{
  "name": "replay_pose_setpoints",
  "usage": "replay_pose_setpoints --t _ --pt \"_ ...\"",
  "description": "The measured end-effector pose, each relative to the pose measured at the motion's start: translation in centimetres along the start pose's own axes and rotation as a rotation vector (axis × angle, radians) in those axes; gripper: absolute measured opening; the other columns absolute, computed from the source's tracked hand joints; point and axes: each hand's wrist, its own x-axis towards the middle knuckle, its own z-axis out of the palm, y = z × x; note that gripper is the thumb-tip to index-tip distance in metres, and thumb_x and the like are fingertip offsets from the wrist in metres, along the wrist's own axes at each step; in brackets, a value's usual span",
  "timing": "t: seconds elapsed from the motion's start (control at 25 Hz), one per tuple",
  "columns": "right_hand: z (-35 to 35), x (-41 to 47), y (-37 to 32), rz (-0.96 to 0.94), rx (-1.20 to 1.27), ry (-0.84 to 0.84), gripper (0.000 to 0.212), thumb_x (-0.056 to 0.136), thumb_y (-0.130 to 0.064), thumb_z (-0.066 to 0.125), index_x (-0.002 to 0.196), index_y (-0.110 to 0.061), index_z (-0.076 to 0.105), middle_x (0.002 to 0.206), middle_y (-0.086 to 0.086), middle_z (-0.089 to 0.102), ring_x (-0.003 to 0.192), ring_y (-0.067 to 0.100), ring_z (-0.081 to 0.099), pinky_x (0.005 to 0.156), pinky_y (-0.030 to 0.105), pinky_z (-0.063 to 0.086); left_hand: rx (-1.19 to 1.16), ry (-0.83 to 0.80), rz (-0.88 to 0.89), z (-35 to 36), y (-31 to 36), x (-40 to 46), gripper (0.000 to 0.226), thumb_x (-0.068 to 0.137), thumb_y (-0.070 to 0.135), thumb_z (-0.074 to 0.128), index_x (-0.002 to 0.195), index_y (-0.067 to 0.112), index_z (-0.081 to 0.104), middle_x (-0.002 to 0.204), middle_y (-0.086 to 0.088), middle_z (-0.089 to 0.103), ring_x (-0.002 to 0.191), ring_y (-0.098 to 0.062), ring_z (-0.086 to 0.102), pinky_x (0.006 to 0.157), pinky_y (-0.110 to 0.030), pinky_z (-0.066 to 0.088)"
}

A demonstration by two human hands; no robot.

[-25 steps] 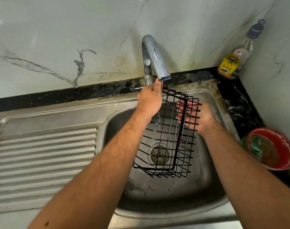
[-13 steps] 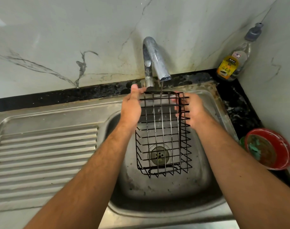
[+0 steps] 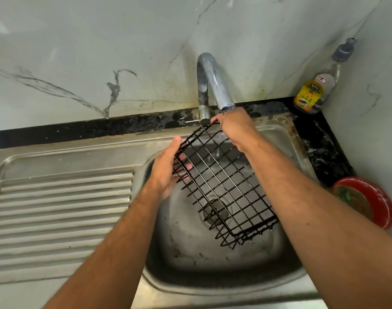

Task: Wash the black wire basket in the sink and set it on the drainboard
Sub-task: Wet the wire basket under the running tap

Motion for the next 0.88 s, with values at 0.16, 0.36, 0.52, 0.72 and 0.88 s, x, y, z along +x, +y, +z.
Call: replay_pose_setpoints --t 0.16,0.36,0.52,0.72,0.88 --pt "0.4 0.2 -1.2 -0.066 -0.138 -0.106 0.023 0.098 -0.02 0.055 0.104 -0.009 0.075 0.075 -0.007 0.057 0.058 0.005 0.044 0.043 0.018 0.035 0.303 -0.113 0.07 -1.1 0.1 0.7 0.104 0.054 0.08 0.075 0.132 0.012 0.059 0.131 -0.016 0.064 0.123 -0.034 0.062 0.106 -0.049 0.049" --pt "1.1 -0.1 -1.2 -0.134 -0.284 -0.286 0.02 0.092 -0.025 0.059 0.101 -0.017 0.076 0.093 -0.001 0.067 0.083 0.013 0.059 0.062 0.029 0.04 0.56 -0.327 0.237 1.0 2.7 0.9 0.116 0.045 0.054 0.09 0.147 0.024 0.041 0.131 0.006 0.062 0.122 -0.012 0.061 0.106 -0.031 0.049" --pt "0.5 -0.7 -1.2 -0.323 -0.377 -0.265 0.026 0.104 -0.03 0.049 0.107 -0.026 0.075 0.091 -0.021 0.064 0.084 0.002 0.059 0.063 0.014 0.036 0.587 -0.189 0.333 1.2 2.8 1.5 0.097 0.047 0.052 0.087 0.134 0.022 0.056 0.121 0.009 0.068 0.115 -0.011 0.065 0.107 -0.04 0.051" --pt "-2.7 -0.4 0.5 -0.269 -0.454 -0.41 0.023 0.103 -0.037 0.052 0.109 -0.028 0.072 0.118 -0.013 0.069 0.089 0.009 0.068 0.082 0.028 0.043 0.347 -0.023 0.318 0.3 0.6 1.0 0.074 0.049 0.041 0.087 0.115 0.023 0.056 0.107 0.005 0.067 0.093 -0.005 0.067 0.097 -0.038 0.055" --pt "-5.5 0.0 2.1 -0.18 -0.642 -0.324 0.042 0.094 -0.064 0.052 0.092 -0.028 0.074 0.089 -0.01 0.07 0.085 0.012 0.065 0.083 0.031 0.046 0.249 0.056 0.333 0.0 -1.2 0.4 0.085 0.049 0.041 0.087 0.123 0.023 0.051 0.109 0.006 0.063 0.107 -0.016 0.066 0.103 -0.038 0.053"
